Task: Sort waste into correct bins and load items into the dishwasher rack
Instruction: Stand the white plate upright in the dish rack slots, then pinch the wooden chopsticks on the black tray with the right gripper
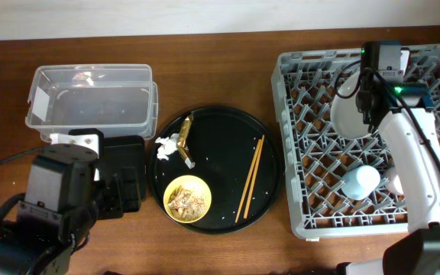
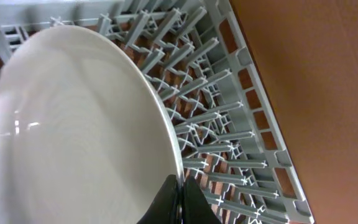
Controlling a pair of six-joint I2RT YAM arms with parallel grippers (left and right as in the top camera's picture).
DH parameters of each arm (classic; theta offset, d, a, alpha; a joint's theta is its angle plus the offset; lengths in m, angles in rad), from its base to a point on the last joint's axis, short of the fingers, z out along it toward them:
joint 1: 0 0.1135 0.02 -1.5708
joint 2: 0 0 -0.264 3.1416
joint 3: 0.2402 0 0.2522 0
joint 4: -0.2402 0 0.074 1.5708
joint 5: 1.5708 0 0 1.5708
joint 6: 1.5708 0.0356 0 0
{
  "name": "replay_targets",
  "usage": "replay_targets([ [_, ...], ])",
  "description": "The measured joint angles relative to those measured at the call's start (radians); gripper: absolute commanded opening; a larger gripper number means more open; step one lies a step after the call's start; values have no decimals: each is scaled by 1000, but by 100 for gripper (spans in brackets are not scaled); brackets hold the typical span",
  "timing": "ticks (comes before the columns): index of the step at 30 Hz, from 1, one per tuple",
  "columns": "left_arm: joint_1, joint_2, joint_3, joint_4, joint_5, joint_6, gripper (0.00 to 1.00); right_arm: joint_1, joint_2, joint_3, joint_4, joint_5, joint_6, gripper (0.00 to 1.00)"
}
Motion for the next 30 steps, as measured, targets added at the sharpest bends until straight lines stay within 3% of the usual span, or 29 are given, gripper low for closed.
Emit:
replay_targets([
  [4,0,0,0,0,0,0,100,62,0,0,1,0,-7,4],
  [5,0,0,0,0,0,0,100,75,0,0,0,0,-8,13],
  [6,0,0,0,0,0,0,99,88,0,0,0,0,-5,45],
  [7,0,0,0,0,0,0,99,101,0,0,0,0,-7,58],
  [9,0,0,0,0,0,0,99,124,-10,0,2,-1,-5,72],
  [12,0,0,0,0,0,0,100,148,-123,2,-5,-29,-4,70],
  [13,0,0,0,1,0,0,99,159,-171,8,-23,-58,-3,64],
  [16,0,0,0,-1,0,0,99,242,-332,37,-129,-315,32,55],
  [19,0,0,0,-1,0,0,99,352,-352,44,-253,-581,179,55],
  [21,0,0,0,0,0,0,99,446,-273,7,-307,-666,305,55],
  [24,0,0,0,0,0,0,99,507,-45,-97,-283,-724,453,32],
  [27,0,0,0,0,0,0,99,507,192,-122,-173,-815,508,28],
  [30,0,0,0,-1,0,0,100,511,296,-123,-99,-884,523,34],
])
